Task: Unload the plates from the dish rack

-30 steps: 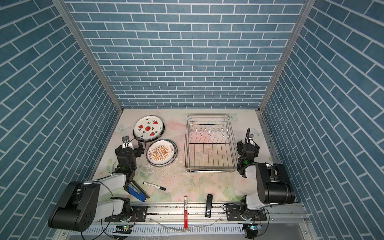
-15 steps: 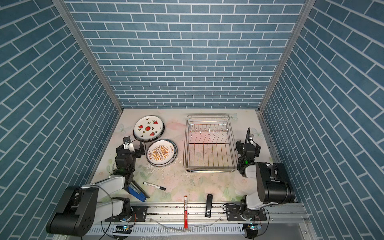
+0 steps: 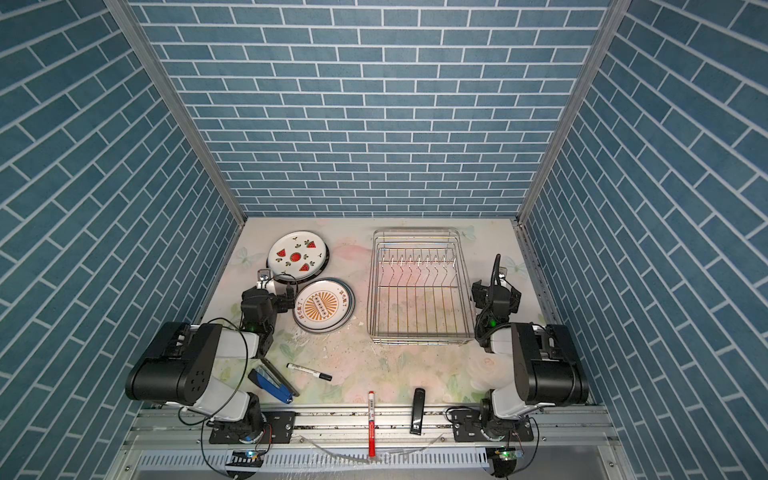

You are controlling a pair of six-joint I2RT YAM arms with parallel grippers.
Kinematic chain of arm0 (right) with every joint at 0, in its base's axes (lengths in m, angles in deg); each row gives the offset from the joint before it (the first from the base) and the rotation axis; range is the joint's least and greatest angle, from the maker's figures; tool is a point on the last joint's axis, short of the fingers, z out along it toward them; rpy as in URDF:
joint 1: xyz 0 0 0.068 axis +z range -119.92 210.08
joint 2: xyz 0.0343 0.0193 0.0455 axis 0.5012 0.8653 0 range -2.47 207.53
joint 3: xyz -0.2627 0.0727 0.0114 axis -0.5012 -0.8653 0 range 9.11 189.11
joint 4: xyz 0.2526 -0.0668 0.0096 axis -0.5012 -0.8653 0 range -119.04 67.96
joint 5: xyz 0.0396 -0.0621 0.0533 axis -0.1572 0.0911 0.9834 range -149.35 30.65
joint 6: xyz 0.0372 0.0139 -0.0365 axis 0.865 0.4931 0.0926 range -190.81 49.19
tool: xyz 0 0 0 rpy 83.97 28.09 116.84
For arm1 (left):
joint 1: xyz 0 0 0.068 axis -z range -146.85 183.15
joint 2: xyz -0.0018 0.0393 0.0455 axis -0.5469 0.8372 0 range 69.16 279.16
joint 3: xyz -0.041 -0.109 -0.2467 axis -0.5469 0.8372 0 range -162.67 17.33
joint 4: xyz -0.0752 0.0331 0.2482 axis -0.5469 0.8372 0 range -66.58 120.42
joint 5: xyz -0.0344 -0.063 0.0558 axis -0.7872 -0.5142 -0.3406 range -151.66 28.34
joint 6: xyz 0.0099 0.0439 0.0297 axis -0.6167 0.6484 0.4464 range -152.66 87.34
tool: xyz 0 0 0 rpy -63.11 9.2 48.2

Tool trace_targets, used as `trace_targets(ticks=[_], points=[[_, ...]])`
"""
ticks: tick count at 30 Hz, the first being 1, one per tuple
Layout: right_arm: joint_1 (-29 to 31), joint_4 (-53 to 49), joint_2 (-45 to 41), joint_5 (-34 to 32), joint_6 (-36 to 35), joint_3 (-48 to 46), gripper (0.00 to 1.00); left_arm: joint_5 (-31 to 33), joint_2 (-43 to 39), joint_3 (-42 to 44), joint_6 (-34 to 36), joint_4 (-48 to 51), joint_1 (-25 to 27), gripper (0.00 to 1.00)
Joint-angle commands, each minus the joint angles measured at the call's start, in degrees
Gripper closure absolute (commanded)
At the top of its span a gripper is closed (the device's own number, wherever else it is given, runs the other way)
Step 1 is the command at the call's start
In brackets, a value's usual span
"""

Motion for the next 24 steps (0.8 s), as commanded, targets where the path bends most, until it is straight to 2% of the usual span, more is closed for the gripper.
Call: trace_targets(ticks=[1,3,16,19,22,24], points=[[-0.2,0.6,1.0,-0.1,0.7,1.3,0.01,1.5,0.1,-1.3,-0.6,-0.2,-0.5,0.00],[-0.2,0.7,1.1,-0.1,0.7,1.2,0.01,1.4,-0.6,-1.7,-1.1,2.0,-0.5,0.00],[-0.2,0.7,1.1,0.0,0.7,1.2,0.01,1.6,-0.2,-1.4,-0.9,0.9,-0.5,0.00],[-0.4,0.8,1.8,1.3,0.8,1.4,0.01,1.7,-0.2,-1.5,-0.9,1.0,-0.5,0.00],[-2.7,0.3,1.4,5.3,2.2,1.3,0.01,1.6,-0.3,-1.4,-0.9,1.1,-0.5,0.00],[-2.7,0.5,1.3,5.0,1.9,1.1,0.01,1.6,-0.2,-1.5,-0.9,1.1,-0.5,0.00]])
